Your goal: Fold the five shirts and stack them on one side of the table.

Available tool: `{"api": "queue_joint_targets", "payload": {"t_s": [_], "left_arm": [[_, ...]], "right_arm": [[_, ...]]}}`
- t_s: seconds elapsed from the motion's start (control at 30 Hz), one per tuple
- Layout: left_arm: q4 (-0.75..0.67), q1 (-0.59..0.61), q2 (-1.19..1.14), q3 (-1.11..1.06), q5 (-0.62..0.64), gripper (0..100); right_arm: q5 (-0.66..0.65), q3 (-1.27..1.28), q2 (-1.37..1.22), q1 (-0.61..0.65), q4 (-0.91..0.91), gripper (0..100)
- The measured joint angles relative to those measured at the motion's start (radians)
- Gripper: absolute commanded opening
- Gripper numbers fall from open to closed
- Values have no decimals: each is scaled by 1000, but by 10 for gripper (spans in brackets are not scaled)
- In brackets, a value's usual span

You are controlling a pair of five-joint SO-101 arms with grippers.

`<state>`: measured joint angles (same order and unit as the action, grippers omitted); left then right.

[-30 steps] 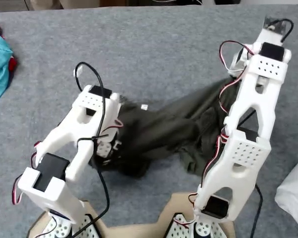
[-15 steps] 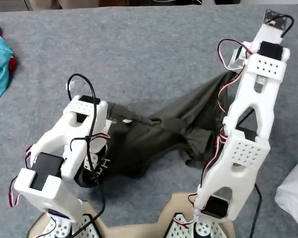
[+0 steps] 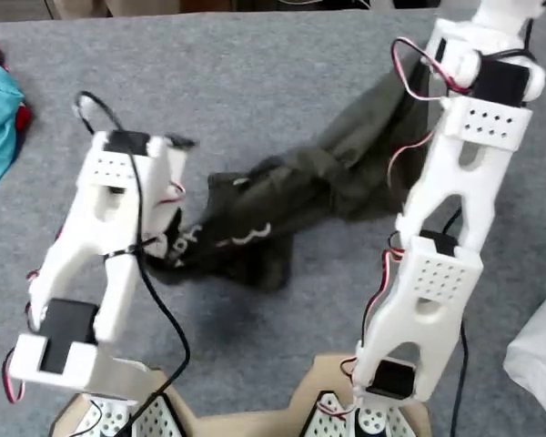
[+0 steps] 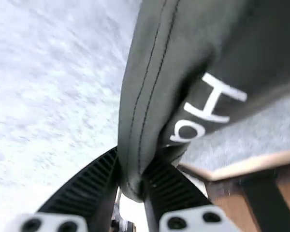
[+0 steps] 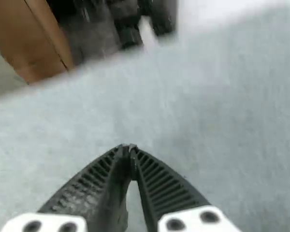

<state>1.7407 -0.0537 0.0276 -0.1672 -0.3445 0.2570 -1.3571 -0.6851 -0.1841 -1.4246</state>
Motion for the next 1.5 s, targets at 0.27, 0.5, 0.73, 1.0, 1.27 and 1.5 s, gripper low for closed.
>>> {"api": "queue_joint_targets", "payload": {"t_s": [0.27,0.5,0.73,1.0,1.27,1.5], "left_arm": [[0,32,54,8,-41,19],[0,32,54,-25,-41,67],[0,109,54,77,91,291],[-23,176,54,255,301,292],[-259,57,25,172,471,292],[-367,31,-180,190,485,292]], "right_arm": [[-3,89,0,29,0,9],[-176,218,-40,38,34,284],[-193,121,-38,35,-44,528],[-201,-114,-40,35,-319,350],[-112,-28,-41,-68,-347,24],[-107,267,-41,-80,-347,15]]}}
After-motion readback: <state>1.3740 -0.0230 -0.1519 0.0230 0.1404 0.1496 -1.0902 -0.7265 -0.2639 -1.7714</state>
